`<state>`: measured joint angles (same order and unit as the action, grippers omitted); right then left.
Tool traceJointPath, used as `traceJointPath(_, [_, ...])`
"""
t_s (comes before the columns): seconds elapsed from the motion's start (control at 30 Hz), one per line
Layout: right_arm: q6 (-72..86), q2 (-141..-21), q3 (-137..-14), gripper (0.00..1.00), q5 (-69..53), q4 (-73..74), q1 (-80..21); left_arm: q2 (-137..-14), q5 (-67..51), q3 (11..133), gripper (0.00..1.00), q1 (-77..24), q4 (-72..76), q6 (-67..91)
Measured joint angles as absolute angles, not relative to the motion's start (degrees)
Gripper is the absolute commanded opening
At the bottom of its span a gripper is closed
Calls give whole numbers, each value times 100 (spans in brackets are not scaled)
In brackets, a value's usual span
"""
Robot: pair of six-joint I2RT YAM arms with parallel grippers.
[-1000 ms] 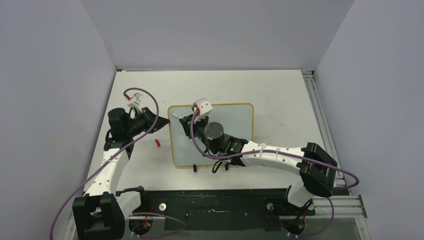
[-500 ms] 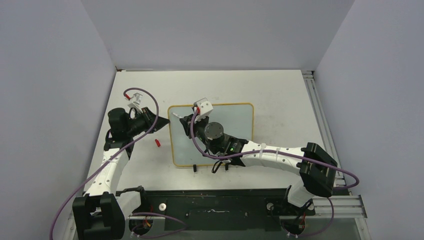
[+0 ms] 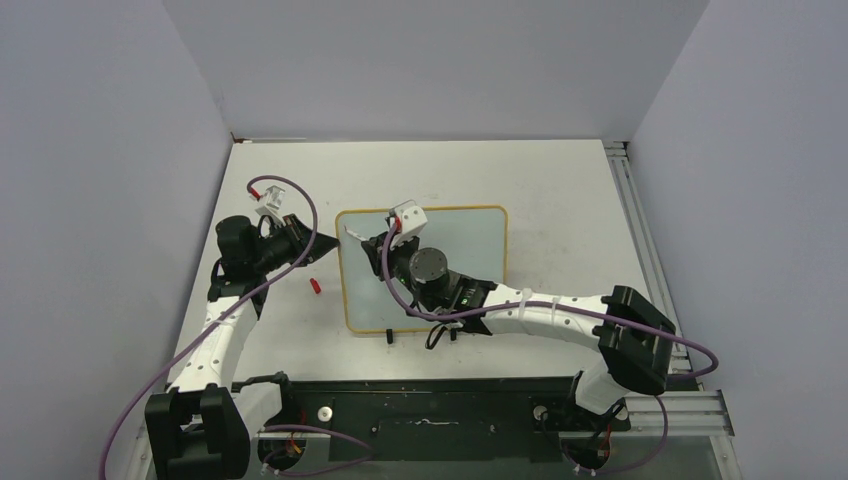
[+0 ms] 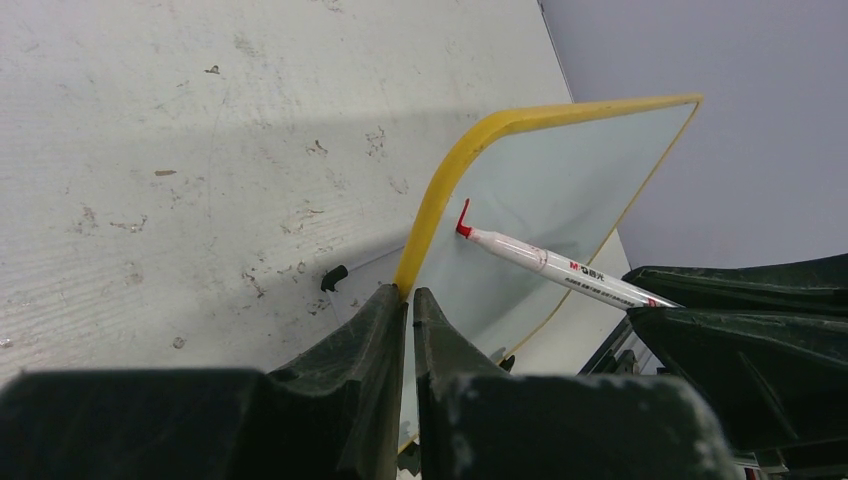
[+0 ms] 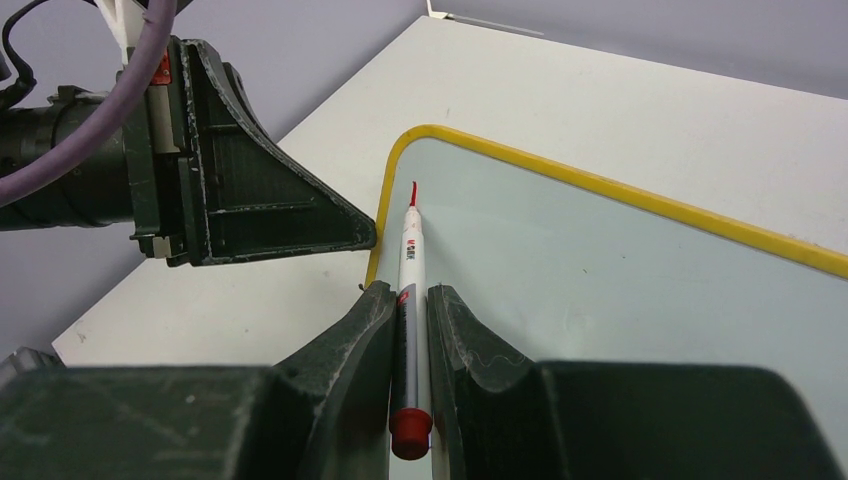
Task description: Write a sentence on the whiteboard
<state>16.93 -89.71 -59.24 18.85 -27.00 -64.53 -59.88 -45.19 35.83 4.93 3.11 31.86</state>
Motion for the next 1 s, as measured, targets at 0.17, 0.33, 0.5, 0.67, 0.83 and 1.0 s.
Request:
traceJointPath(0.17, [1717, -8945, -5852, 5, 1898, -2698, -6466, -5988, -4517, 3583, 7, 493, 311, 3183])
traceJointPath(0.33, [1730, -8930, -5739, 5, 1931, -2700, -6536, -5988, -4515, 3583, 7, 493, 311, 3183])
traceJointPath(0.5, [1756, -8895, -5588, 5, 1962, -2698, -6608, -5988, -4497, 3583, 7, 493, 309, 3177])
traceJointPath(0.67, [1782, -8838, -5494, 5, 2016, -2687, -6652, -5988, -4497, 3583, 7, 493, 309, 3177])
traceJointPath(0.83, [1824, -8838, -5489, 5, 2049, -2689, -6657, -5988, -4497, 3583, 7, 493, 307, 3177])
traceJointPath(1.0, [1826, -8838, -5489, 5, 2102, -2692, -6681, -5986, -4497, 3583, 6, 493, 307, 3177])
